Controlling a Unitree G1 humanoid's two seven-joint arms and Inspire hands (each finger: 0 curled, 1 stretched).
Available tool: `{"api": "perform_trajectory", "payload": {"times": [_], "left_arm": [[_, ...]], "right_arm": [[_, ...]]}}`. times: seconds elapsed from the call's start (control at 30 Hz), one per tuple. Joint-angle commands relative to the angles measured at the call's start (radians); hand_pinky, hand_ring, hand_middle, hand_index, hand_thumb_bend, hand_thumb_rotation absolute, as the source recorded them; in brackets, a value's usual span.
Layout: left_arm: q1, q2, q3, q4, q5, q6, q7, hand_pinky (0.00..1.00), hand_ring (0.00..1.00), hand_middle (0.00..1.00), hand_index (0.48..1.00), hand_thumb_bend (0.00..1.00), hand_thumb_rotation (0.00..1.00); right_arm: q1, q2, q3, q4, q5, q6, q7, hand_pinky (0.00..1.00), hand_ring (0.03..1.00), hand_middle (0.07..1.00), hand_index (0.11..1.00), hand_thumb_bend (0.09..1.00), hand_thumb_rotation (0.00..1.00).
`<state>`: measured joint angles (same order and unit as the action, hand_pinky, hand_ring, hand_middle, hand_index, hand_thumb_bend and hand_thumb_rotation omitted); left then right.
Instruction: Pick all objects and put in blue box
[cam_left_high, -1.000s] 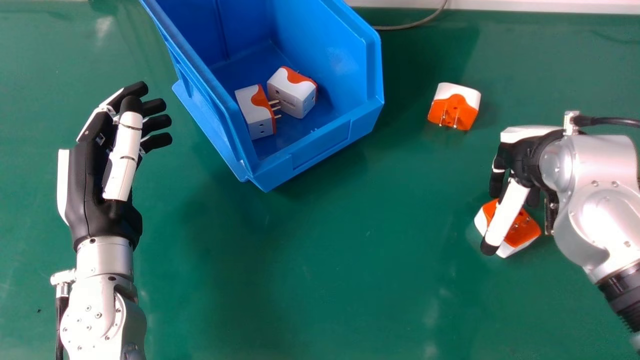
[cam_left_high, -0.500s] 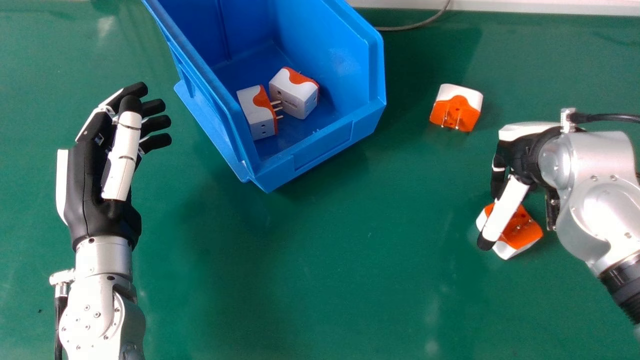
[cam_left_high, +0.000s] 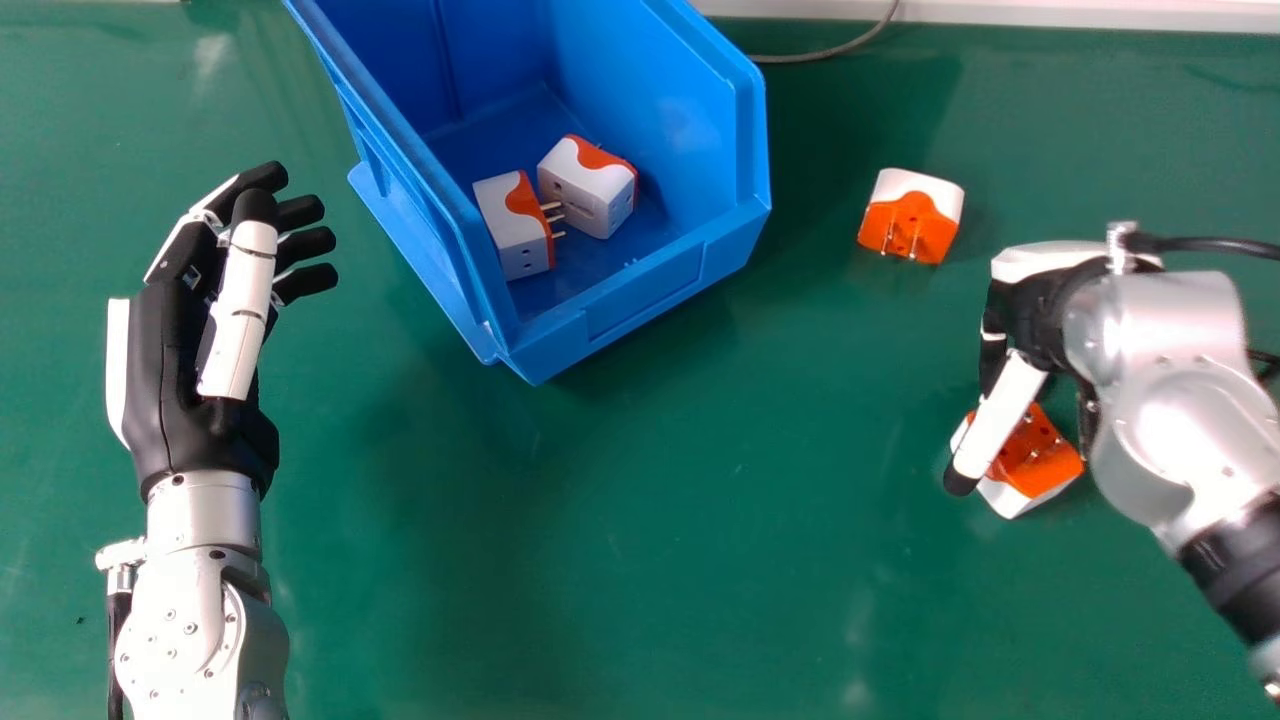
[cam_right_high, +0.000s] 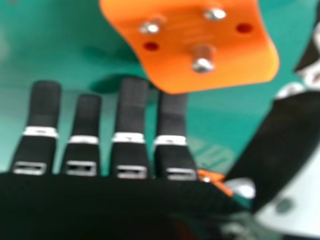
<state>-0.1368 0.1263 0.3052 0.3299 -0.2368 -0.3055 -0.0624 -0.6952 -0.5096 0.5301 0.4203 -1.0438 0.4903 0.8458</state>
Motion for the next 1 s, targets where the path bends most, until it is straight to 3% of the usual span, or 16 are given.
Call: {"api": "perform_trajectory", "payload": {"times": [0.0,0.27,0.47,0.7,0.97], "left_arm": [[-0.011,0.008,0.007,-0.017,-0.003,-0.01,-0.002,0.63,0.66,0.68,0.713,0.53,0.6],[-0.023,0.012,0.011,0.01,-0.004,-0.022,-0.009,0.63,0.66,0.68,0.711,0.53,0.6],[-0.03,0.012,0.012,0.018,0.0,-0.02,-0.006,0.63,0.66,0.68,0.713,0.54,0.59],[-0.036,0.016,0.011,0.031,0.008,-0.029,-0.004,0.63,0.66,0.68,0.716,0.55,0.58],[-0.039,0.021,0.009,0.046,0.01,-0.046,-0.011,0.63,0.66,0.68,0.715,0.54,0.58]], "right_arm": [[0.032,0.009,0.034,0.054,0.018,-0.012,0.036,0.52,0.715,0.808,0.948,0.998,0.36],[0.031,0.014,0.052,0.078,0.04,-0.049,0.01,0.52,0.727,0.823,0.943,0.999,0.35],[0.034,0.018,0.054,0.079,0.051,-0.048,-0.001,0.55,0.747,0.826,0.832,1.0,0.34],[0.033,0.017,0.069,0.074,0.045,-0.058,0.006,0.56,0.747,0.815,0.784,1.0,0.33],[-0.001,0.02,0.11,0.111,0.038,-0.068,0.051,0.56,0.748,0.805,0.749,1.0,0.32]]}}
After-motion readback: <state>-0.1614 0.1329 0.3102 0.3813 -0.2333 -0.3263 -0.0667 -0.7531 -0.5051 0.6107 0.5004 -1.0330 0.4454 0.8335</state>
